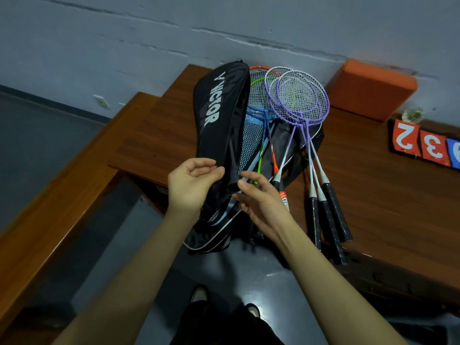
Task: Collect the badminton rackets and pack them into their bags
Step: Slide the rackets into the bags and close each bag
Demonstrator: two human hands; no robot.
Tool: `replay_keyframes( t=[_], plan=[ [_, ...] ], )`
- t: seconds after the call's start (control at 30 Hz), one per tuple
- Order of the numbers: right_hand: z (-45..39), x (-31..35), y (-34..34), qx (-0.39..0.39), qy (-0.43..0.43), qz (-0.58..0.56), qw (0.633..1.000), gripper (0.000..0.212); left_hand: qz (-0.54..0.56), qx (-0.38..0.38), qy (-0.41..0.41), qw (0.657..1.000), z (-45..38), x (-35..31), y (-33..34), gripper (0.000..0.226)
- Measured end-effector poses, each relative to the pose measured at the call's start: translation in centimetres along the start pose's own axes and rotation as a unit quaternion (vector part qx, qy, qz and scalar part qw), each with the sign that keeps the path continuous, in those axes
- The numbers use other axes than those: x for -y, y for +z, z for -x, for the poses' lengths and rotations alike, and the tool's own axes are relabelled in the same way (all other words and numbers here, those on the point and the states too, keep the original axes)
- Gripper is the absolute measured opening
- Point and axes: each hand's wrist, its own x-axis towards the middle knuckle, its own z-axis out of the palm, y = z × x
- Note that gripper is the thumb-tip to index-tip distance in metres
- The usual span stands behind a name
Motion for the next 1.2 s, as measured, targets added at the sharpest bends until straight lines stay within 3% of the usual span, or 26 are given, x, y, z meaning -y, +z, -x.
replay_keyframes(
  t=[0.1,0.2,0.3,0.43,0.73,0.9,1.1,1.2],
  plan=[
    [0.8,-0.8,-0.3,-0.036,-0.113,0.068,0.991,0.016,0.021,0.003,-0.02,1.0,-0.1,-0.4,-0.1,0.019],
    [1.6,-1.7,0.1,-0.053,-0.183,0.143,0.971,0.033,0.026,0.002,-0.02,0.999,0.4,-0.4,0.6,0.019],
    [2.0,-2.0,0.6,-0.096,-0.206,0.101,0.969,0.038,0.024,0.004,-0.014,1.0,0.5,-0.5,1.0,0.02],
    [2.0,-1.8,0.5,-0.13,-0.213,0.066,0.966,0.02,-0.002,0.018,-0.006,1.0,0.4,-0.3,1.1,0.018],
    [1.8,-1.6,0.9,-0.121,-0.207,0.156,0.958,0.051,0.032,0.024,-0.002,0.999,0.0,-0.5,1.5,0.016],
    [1.4,-1.6,1.1,-0.146,-0.217,0.214,0.941,0.054,0.032,0.029,-0.005,0.999,-0.3,-0.3,1.4,0.017],
    [1.5,-0.2,0.9,-0.071,-0.227,0.29,0.927,0.038,0.07,0.029,-0.004,0.997,-0.7,-0.8,1.3,0.015],
    [1.1,-0.2,0.8,-0.098,-0.23,0.263,0.932,0.03,0.039,0.033,0.046,0.998,-1.0,-0.8,1.5,0.016]
  ],
)
